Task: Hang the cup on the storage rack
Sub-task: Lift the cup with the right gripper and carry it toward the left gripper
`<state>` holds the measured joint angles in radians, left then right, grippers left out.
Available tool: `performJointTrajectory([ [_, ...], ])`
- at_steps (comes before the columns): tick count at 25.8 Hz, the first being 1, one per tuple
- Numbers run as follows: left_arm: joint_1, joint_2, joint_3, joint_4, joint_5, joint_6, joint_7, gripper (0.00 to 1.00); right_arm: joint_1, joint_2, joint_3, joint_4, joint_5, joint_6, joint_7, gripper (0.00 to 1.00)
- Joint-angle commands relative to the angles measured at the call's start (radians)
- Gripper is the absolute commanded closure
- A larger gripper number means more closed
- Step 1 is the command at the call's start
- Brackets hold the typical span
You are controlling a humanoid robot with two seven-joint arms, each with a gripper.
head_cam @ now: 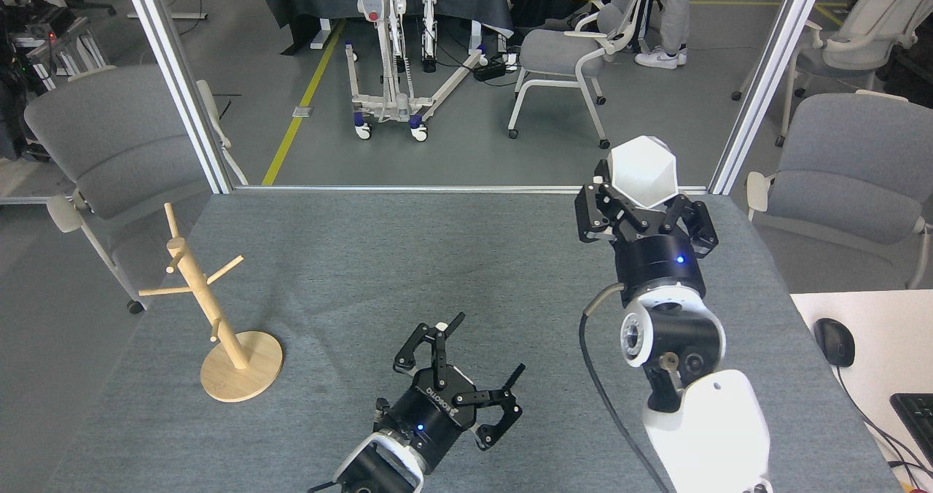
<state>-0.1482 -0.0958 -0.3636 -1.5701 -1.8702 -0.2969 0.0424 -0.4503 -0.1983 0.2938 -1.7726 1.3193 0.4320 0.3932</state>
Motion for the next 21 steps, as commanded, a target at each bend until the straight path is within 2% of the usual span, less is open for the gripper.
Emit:
performJointTrajectory([
  [1,-0.093,-0.025,-0.081,0.102,-0.038,-0.025,-0.061,0.01,-0.061,-0.009,0.212,-0.021,0.009,0.205,0.032,0.64],
  [2,-0.123,-0.039,-0.078,0.136,-0.038,-0.025,-0.078,0.01,-0.065,-0.003,0.225,-0.019,0.023,0.222,0.049,0.63],
  [4,-0.182,-0.044,-0.074,0.186,-0.026,-0.025,-0.087,0.01,-0.067,0.01,0.226,-0.013,0.09,0.246,0.095,0.64],
  [6,-0.225,-0.045,-0.064,0.2,-0.012,-0.03,-0.09,0.01,-0.059,0.065,0.235,0.01,0.155,0.29,0.159,0.64],
  [8,-0.255,-0.047,-0.038,0.214,0.029,-0.036,-0.092,0.01,-0.062,0.08,0.268,0.028,0.181,0.32,0.231,0.64],
  [12,-0.295,-0.035,0.014,0.243,0.115,-0.067,-0.099,0.01,-0.064,0.08,0.281,0.047,0.186,0.347,0.276,0.63],
  [18,-0.301,-0.025,0.046,0.234,0.132,-0.114,-0.101,0.01,-0.061,0.079,0.281,0.085,0.182,0.349,0.277,0.63],
  [21,-0.307,-0.036,0.046,0.225,0.131,-0.145,-0.139,0.01,-0.057,0.079,0.283,0.088,0.181,0.349,0.277,0.63],
])
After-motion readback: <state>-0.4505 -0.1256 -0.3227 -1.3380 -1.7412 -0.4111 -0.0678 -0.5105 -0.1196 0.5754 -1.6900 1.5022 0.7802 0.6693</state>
